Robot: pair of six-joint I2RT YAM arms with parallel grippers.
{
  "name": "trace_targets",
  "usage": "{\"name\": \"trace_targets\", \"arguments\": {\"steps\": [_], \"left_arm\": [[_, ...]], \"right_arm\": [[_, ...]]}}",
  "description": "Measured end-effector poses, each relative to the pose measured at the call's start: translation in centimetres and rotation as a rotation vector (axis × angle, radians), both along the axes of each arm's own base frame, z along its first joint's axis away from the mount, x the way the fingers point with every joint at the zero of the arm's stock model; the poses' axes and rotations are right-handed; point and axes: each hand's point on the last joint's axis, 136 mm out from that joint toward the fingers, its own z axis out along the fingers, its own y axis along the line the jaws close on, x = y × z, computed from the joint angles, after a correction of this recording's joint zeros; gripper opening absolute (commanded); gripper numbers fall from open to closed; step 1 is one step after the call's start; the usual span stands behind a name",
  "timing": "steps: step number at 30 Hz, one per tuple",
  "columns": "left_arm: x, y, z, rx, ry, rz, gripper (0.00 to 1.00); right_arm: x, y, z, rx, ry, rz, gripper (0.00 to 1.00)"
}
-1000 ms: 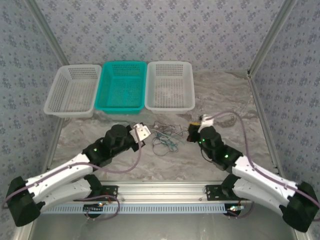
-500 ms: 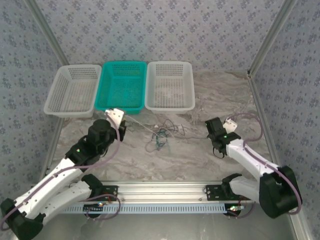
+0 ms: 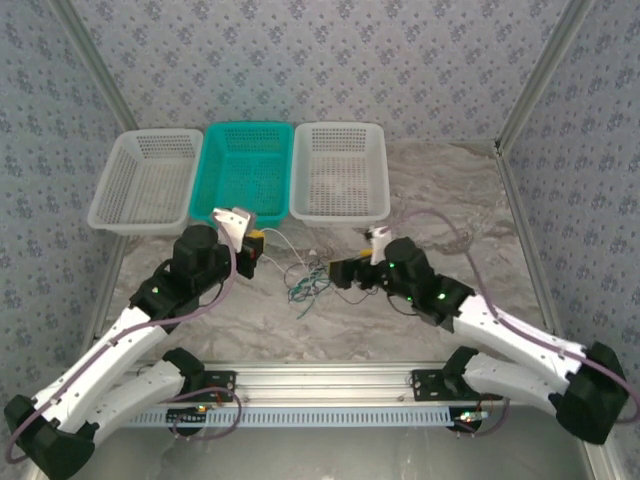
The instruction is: Untangle the cables
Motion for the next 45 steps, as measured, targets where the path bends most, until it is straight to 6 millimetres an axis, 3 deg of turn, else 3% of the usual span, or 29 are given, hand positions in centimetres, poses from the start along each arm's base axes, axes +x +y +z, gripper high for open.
{"name": "trace_targets", "arguments": {"steps": [4,8,11,12,13,17,20,22,24,27,29,33,37,39,42,45], "left_arm": [[-0.4,-0.4,0.8,-0.033,-0.005,-0.023,0.00],[-0.4,-0.4,1.5,-0.041,-0.014,-0.027,0.00],[-0.2,-0.5,1.7,-0.042,-0.017,-0.023,0.00],[-0.1,-0.5,1.7,-0.040,-0.016,-0.021,0.00],[0.0,-0.5,1.6,-0.037,-0.014,-0.018,0.00],[0.5,-0.6,1.0,-0.020,-0.001,-0.005,0.04],[0.8,-0.5,0.8,-0.004,0.001,0.003,0.51],[0.8,-0.5,0.8,-0.006,-0.002,0.006,0.67],[0.6,-0.4,0.8,-0.031,-0.013,0.006,0.74],[-0.7,-0.2,-0.8,-0.088,-0.003,-0.009,0.79],[-1.8,0.2,-3.0,-0.127,0.034,-0.013,0.79],[-3.9,0.8,-7.5,-0.182,0.129,-0.015,0.80],[-5.2,1.2,-9.9,-0.245,0.180,-0.013,0.80],[-5.5,1.4,-9.9,-0.271,0.176,-0.013,0.81],[-5.7,1.3,-8.8,-0.306,0.148,-0.024,0.82],[-5.8,1.2,-8.1,-0.319,0.128,-0.040,0.83]], "right_arm": [[0.6,4.2,-2.6,-0.037,-0.019,0.138,0.83],[1.8,7.4,-5.0,-0.055,-0.001,0.215,0.57],[2.5,9.0,-5.9,-0.049,-0.004,0.248,0.26],[2.7,9.3,-6.0,-0.044,-0.006,0.248,0.07],[2.8,9.4,-6.1,-0.042,-0.012,0.251,0.00],[2.9,9.4,-5.5,-0.016,-0.042,0.246,0.00],[2.8,8.7,-4.3,0.001,-0.051,0.216,0.00],[2.9,7.9,-2.7,0.024,-0.050,0.171,0.00],[3.2,7.1,-0.7,0.058,-0.041,0.117,0.00],[4.2,6.0,2.6,0.126,-0.019,0.043,0.00],[4.7,5.3,4.4,0.178,-0.001,0.005,0.00],[5.0,4.1,5.5,0.243,0.054,-0.049,0.00],[5.0,4.0,6.0,0.264,0.107,-0.058,0.00],[5.2,4.1,7.1,0.272,0.104,-0.058,0.00],[6.0,3.7,10.5,0.292,0.069,-0.067,0.00],[7.6,2.6,16.1,0.324,-0.024,-0.087,0.00]]}}
